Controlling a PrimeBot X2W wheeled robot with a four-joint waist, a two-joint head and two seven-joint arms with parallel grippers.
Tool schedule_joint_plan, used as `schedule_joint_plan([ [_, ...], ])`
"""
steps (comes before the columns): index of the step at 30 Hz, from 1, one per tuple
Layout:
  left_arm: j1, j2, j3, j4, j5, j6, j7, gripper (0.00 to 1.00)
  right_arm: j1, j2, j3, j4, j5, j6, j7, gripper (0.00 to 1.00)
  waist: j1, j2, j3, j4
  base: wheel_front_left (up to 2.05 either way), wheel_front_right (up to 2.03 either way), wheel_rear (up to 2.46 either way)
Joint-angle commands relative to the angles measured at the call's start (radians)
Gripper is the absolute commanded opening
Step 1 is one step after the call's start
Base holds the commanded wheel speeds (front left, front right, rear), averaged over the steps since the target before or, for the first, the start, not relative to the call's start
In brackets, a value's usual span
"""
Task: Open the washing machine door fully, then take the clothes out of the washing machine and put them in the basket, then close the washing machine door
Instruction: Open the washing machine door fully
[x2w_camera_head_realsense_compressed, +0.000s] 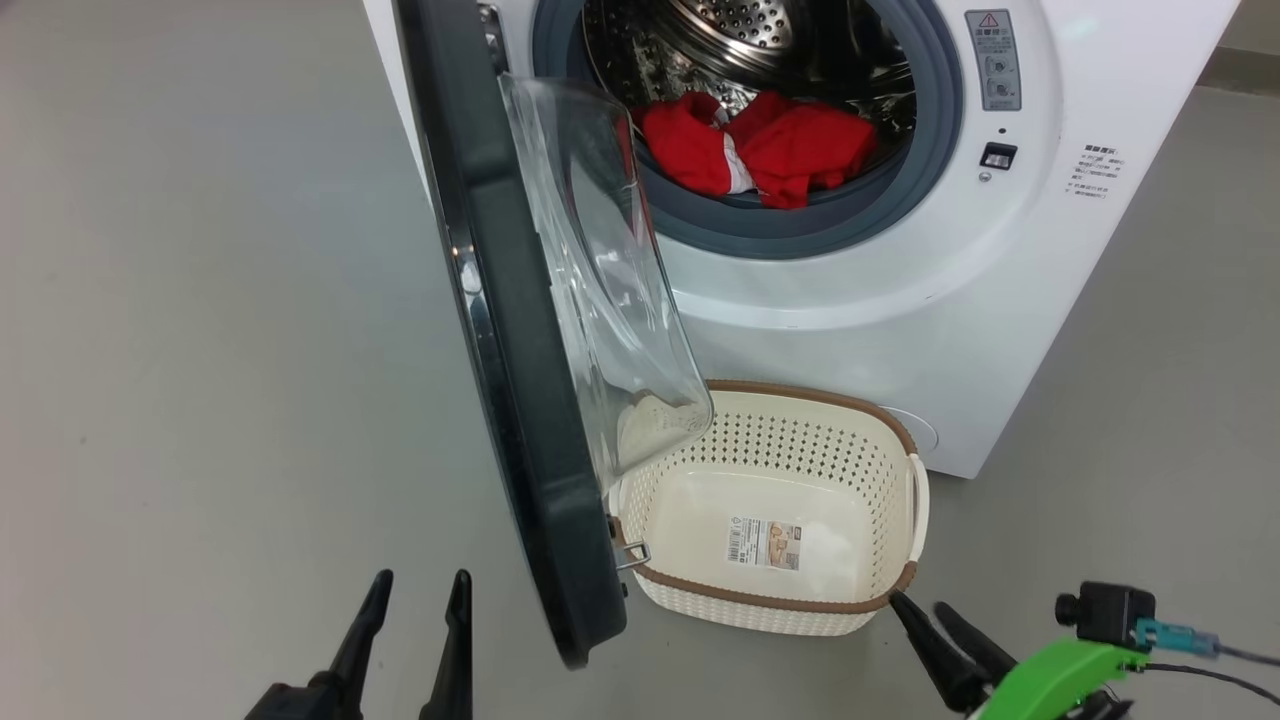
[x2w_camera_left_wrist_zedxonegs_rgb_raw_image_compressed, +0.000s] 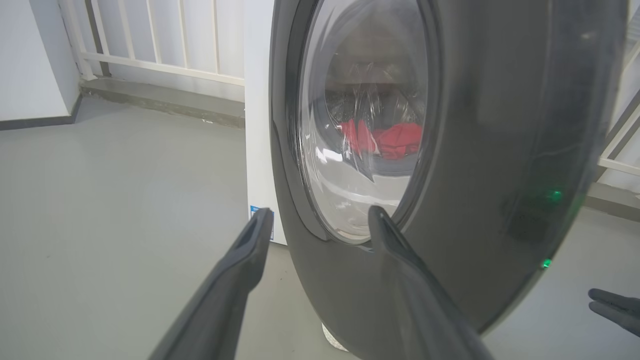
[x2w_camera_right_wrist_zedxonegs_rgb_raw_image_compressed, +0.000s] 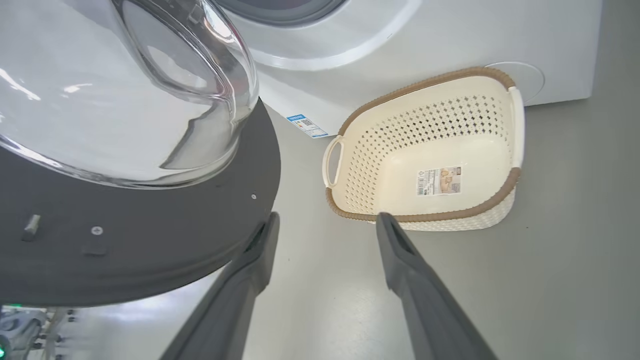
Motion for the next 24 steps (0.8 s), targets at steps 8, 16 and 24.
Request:
schedule_joint_plan([
  [8, -0.01, 0.007, 0.039, -0.017, 0.006, -0.007, -0.012, 1.0, -0.069, -0.041, 0.123, 0.096, -0.122, 0.008, -0.169, 1.0, 0.0, 0.0, -0.001, -0.006, 0.0, 0.0, 0.0],
  [16, -0.015, 0.007, 0.041, -0.021, 0.005, -0.006, -0.012, 1.0, -0.06, -0.025, -0.027, 0.057, -0.35, 0.008, -0.182, 1.0, 0.0, 0.0, 0.009, -0.009, 0.0, 0.0, 0.0],
  [24, -0.018, 0.007, 0.041, -0.023, 0.006, -0.006, -0.012, 1.0, 0.058, 0.057, -0.229, -0.075, -0.652, 0.008, -0.183, 1.0, 0.0, 0.0, 0.01, -0.006, 0.0, 0.0, 0.0],
])
